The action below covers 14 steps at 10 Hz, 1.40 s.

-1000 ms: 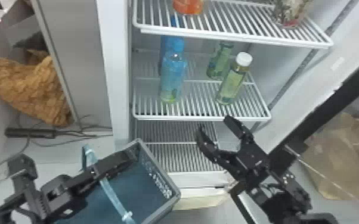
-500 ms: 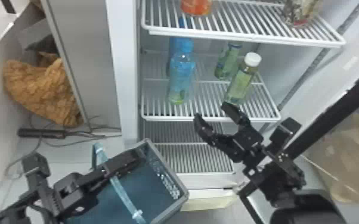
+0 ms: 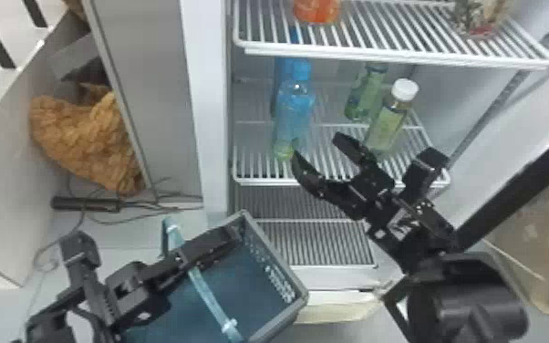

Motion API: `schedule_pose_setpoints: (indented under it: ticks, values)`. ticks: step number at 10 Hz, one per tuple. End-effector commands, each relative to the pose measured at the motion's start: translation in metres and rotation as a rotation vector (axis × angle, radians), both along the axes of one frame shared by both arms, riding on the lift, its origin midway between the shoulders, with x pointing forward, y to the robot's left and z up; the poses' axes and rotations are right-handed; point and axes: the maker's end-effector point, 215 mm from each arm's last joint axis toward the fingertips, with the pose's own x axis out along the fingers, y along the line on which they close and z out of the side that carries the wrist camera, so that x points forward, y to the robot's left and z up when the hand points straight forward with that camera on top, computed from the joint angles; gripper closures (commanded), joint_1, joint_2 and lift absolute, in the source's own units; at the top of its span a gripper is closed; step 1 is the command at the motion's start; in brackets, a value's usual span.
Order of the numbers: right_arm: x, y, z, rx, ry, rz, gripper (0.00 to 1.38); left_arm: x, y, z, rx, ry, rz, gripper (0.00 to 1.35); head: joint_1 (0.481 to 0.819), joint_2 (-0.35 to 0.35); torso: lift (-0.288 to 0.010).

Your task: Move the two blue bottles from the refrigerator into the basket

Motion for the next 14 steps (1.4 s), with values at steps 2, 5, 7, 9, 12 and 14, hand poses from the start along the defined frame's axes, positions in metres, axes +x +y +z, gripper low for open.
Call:
schedule_pose_setpoints:
  ticks: [2, 5, 7, 9, 12, 14]
  values:
    - [0.02, 0.015, 0.003, -0.014, -0.006, 0.017, 0.1, 0.001, -0.001, 0.002, -0.006, -0.003, 0.002, 1.2, 0.695, -0.102, -0.22]
    - [0.037, 0.037, -0.001, -0.03, 0.002, 0.04, 0.1, 0.0, -0.002, 0.003, -0.009, -0.004, -0.002, 1.2, 0.695, -0.074, -0.22]
    - [0.044, 0.037, 0.003, -0.035, -0.006, 0.022, 0.11, -0.001, -0.002, 0.003, -0.012, -0.003, -0.001, 1.2, 0.695, -0.059, -0.22]
    - [0.049, 0.037, 0.006, -0.029, -0.001, 0.008, 0.18, -0.001, -0.003, 0.002, -0.009, -0.002, -0.004, 1.2, 0.695, -0.058, -0.22]
    - [0.055, 0.032, -0.007, -0.039, 0.067, -0.01, 1.06, -0.001, -0.004, 0.004, -0.013, -0.005, -0.005, 1.2, 0.695, -0.062, -0.22]
    - [0.054, 0.027, 0.001, -0.069, 0.042, -0.027, 1.28, -0.001, -0.005, 0.005, -0.016, -0.007, -0.007, 1.2, 0.695, -0.065, -0.22]
